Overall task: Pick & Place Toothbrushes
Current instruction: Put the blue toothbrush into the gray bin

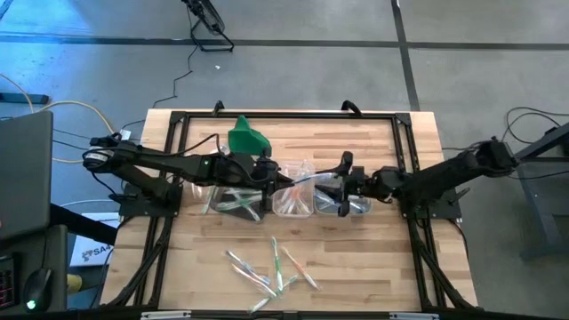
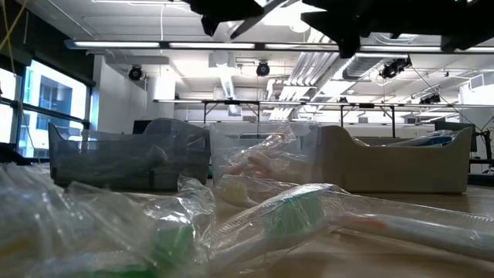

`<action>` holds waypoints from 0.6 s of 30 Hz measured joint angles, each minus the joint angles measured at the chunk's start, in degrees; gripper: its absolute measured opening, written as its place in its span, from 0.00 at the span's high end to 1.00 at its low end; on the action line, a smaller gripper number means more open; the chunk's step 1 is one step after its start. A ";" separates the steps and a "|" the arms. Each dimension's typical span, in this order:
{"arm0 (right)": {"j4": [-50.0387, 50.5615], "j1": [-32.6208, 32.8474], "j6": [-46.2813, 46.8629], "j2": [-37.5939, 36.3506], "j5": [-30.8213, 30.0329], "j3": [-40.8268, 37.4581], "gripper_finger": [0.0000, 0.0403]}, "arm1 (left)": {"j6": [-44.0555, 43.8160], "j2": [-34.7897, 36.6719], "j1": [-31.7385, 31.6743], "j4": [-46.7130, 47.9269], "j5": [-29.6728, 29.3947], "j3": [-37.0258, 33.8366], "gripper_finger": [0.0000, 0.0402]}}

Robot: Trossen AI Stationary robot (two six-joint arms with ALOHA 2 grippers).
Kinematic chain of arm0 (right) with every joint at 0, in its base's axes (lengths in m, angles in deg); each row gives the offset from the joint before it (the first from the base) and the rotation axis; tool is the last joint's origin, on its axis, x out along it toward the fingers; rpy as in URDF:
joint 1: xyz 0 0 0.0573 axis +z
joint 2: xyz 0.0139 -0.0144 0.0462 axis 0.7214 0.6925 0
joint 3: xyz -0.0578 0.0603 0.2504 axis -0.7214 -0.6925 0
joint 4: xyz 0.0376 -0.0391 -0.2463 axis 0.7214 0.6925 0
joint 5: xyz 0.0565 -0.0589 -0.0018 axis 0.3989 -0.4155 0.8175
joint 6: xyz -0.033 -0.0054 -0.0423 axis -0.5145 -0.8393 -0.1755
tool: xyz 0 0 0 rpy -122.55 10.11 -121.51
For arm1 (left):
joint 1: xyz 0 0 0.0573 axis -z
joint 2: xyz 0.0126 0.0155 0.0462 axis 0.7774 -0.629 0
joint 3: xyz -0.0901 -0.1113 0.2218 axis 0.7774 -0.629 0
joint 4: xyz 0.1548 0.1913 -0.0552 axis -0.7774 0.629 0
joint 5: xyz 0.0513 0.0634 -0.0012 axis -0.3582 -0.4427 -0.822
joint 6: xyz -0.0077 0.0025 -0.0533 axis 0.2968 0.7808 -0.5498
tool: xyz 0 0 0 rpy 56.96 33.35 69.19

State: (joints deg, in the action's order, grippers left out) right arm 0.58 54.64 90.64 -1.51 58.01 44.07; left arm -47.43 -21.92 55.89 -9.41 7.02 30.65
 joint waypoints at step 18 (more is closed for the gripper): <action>-6.46 -1.73 -5.01 11.56 5.61 8.69 0.57 | -1.28 -0.28 0.00 -0.02 -0.61 0.09 0.96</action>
State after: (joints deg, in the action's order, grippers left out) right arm -5.88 52.91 85.63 10.05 63.62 52.75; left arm -48.71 -22.20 55.89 -9.44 6.41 30.74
